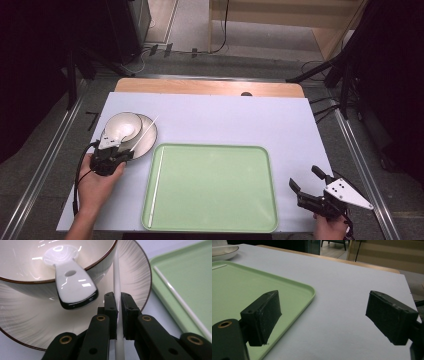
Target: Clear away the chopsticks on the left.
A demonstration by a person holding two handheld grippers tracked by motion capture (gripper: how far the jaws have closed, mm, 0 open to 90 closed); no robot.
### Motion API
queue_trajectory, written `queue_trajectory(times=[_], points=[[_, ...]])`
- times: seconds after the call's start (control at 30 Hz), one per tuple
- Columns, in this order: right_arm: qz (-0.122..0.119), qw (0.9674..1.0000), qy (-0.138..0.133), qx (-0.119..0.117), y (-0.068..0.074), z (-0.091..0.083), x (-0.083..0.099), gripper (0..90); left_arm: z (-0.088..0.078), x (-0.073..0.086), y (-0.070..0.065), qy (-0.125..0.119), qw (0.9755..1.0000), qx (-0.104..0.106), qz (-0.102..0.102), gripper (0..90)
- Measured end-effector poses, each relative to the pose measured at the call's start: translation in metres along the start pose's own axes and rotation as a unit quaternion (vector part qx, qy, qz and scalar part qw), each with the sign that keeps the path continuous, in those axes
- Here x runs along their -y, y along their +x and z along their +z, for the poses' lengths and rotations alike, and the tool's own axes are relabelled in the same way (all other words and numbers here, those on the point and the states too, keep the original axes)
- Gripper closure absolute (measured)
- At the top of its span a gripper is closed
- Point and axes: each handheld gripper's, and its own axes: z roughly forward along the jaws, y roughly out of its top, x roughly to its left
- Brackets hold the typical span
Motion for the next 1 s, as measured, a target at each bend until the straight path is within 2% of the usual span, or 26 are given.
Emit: queue_trajectory(times=[0.07, 0.27, 0.43, 0.53, 0.6, 0.67, 0.83, 1.0], points=[[0.001, 1.0000, 0.001, 0.000, 0.000, 0.000, 0.000, 13.1, -0.003, -0.001, -0.005, -0.009, 0.9999, 0.007, -0.005, 85.1], [0.002, 1.0000, -0.001, 0.001, 0.000, -0.001, 0.000, 13.1, -0.013, -0.001, -0.021, -0.006, 0.9997, 0.019, -0.012, 85.1], [0.001, 1.0000, -0.003, 0.001, -0.001, -0.002, 0.000, 13.1, -0.023, 0.001, -0.032, -0.018, 0.9992, 0.029, -0.020, 85.1], [0.001, 1.0000, -0.004, 0.001, -0.001, -0.003, 0.000, 13.1, -0.026, 0.004, -0.041, -0.016, 0.9987, 0.040, -0.027, 85.0], [0.002, 1.0000, -0.005, 0.001, -0.002, -0.003, 0.000, 13.1, -0.027, 0.007, -0.049, -0.011, 0.9978, 0.056, -0.032, 85.0], [0.002, 1.0000, -0.005, 0.001, -0.002, -0.003, 0.000, 13.1, -0.028, 0.008, -0.056, -0.011, 0.9975, 0.061, -0.033, 85.0], [0.001, 1.0000, -0.005, 0.002, -0.001, -0.003, -0.001, 13.1, -0.023, 0.015, -0.082, -0.007, 0.9964, 0.078, -0.032, 85.0], [0.000, 1.0000, -0.006, 0.001, -0.001, -0.003, -0.001, 13.1, -0.008, 0.024, -0.110, 0.012, 0.9941, 0.104, -0.028, 84.9]])
